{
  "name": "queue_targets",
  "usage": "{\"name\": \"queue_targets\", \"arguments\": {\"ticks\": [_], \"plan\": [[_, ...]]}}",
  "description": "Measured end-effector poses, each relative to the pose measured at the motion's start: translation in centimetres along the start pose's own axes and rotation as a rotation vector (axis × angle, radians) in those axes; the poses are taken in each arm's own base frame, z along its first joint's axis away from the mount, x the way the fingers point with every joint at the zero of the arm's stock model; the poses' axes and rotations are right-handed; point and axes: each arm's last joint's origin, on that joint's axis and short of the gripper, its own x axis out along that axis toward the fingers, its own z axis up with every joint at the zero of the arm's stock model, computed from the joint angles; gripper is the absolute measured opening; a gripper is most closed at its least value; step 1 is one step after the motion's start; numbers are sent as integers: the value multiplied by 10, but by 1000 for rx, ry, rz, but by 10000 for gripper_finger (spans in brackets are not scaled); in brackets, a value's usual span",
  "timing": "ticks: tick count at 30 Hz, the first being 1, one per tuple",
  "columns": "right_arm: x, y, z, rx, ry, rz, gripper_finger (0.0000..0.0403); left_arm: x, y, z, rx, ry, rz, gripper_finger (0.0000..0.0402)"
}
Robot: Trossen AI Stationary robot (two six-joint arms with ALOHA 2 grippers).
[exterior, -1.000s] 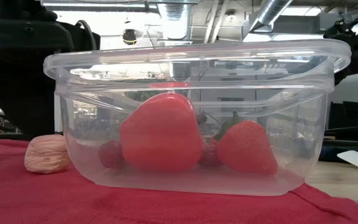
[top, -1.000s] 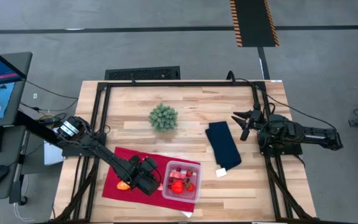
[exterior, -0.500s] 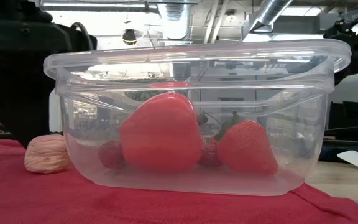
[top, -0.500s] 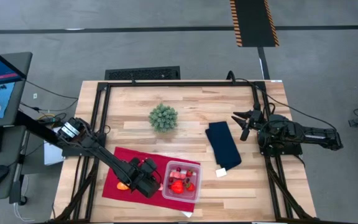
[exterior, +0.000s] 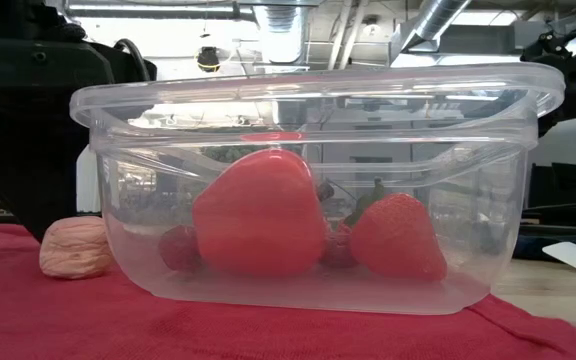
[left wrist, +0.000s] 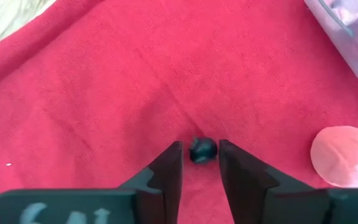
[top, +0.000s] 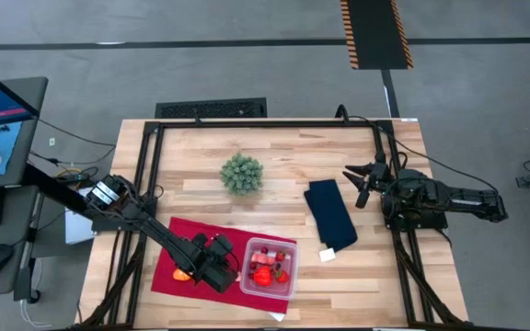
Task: Pick and placing Produce into tupperware
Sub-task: Put the blueberry into the transparent bin
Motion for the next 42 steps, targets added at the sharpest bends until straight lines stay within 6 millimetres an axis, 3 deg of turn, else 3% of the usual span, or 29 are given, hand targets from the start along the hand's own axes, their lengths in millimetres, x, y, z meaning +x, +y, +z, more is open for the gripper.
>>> {"name": "queue_targets", "arguments": {"ticks": [9,15,24,35,42], "plan": [[0,0,0,1,-1,0,120,0,0,0,11,-5,2,51],[0,0,0,1,-2,0,120,-1,0,1,26,-8,7,52],[0,0,0,1,-2,0,120,-23,-10,11,111,-36,59,48],[0,0,0,1,-2,0,120,-45,-31,28,377,-140,-1,46],[0,0,0,1,-2,0,120,-49,-42,33,597,-271,-31,46]]}}
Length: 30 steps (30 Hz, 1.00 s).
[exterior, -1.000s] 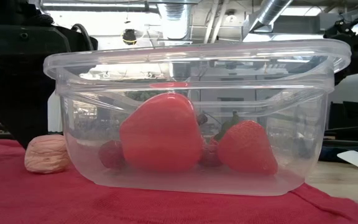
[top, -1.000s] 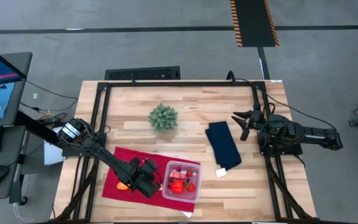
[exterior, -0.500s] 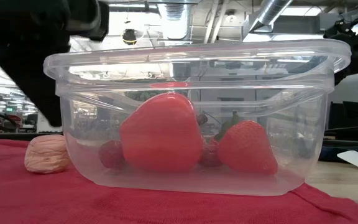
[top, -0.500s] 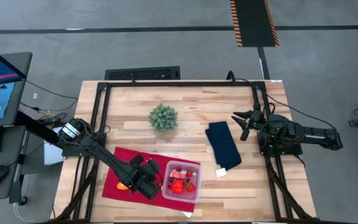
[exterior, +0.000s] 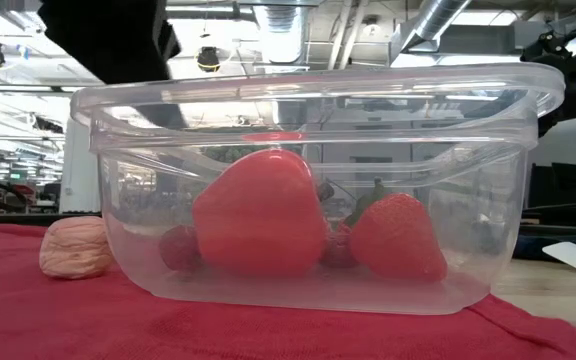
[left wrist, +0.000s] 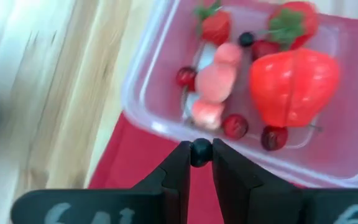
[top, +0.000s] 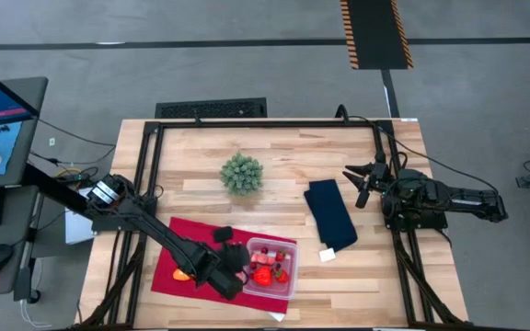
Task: Pick and placing Produce into tupperware
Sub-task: Put the blueberry into the transparent bin, then put the apricot into the transparent bin
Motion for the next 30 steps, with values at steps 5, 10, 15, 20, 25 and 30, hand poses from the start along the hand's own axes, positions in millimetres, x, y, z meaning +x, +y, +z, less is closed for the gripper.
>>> {"name": "queue_targets", "arguments": {"ticks": [5,10,15,20,25,30], "plan": [[0,0,0,0,0,0,120,0,-5,6,128,-52,-57,46],[0,0,0,0,0,0,120,1,-5,10,140,-62,-89,48],[0,0,0,0,0,0,120,5,-1,13,127,-26,-132,80],[0,0,0,0,0,0,120,6,1,13,123,-17,-131,115],[0,0,0,0,0,0,120,6,5,10,7,0,-52,135],[0,0,0,0,0,0,120,5,12,0,-151,82,23,137]]}}
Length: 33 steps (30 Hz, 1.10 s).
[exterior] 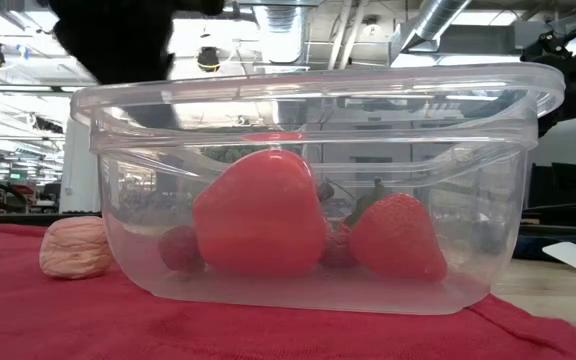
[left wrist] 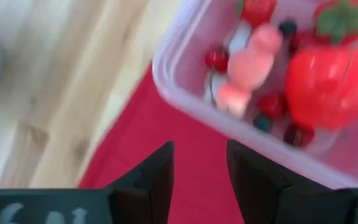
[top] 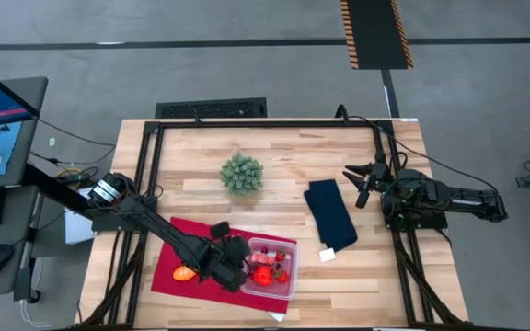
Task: Pick and placing Produce into tupperware
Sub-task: Put the apricot into the transparent bin
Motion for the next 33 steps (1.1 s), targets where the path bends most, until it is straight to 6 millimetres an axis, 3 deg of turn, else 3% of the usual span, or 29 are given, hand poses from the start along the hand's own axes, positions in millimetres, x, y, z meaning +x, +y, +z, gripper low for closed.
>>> {"name": "queue_targets", "arguments": {"ticks": [10,15,19,33], "plan": [[0,0,0,0,0,0,120,-9,-6,-24,54,107,8,137],[0,0,0,0,0,0,120,5,-5,-38,124,98,-8,138],[0,0,0,0,0,0,120,11,-6,-43,136,111,-65,144],[0,0,0,0,0,0,120,6,-19,-47,327,126,-220,167]]}}
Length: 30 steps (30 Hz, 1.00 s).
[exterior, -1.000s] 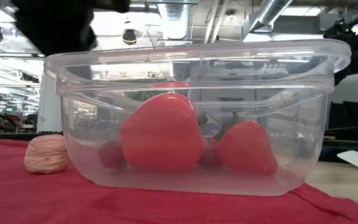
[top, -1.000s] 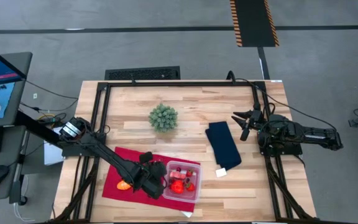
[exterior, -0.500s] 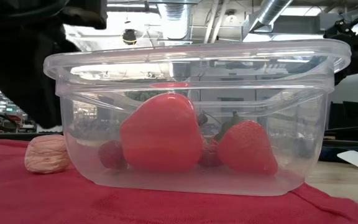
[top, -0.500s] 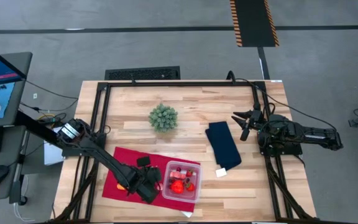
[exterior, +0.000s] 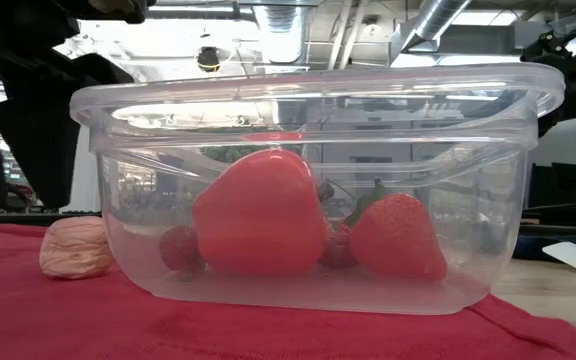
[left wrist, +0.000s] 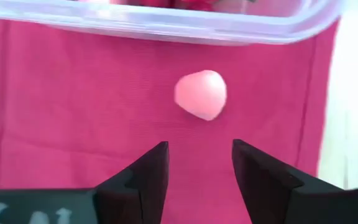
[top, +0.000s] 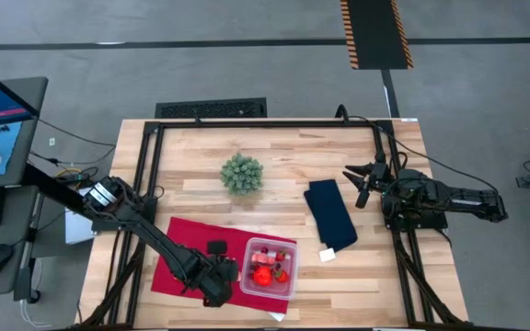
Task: Pick and placing Produce into tupperware
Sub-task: Put the apricot into the transparent bin
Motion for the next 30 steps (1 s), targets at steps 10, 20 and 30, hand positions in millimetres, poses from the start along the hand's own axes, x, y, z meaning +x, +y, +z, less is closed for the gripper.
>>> {"name": "queue_targets", "arguments": {"ticks": [10,20,30], "plan": [[0,0,0,0,0,0,120,1,-2,9,68,-56,-63,171],[0,0,0,0,0,0,120,6,1,9,-10,-84,-66,171],[0,0,0,0,0,0,120,24,2,-6,-23,-150,-86,163]]}}
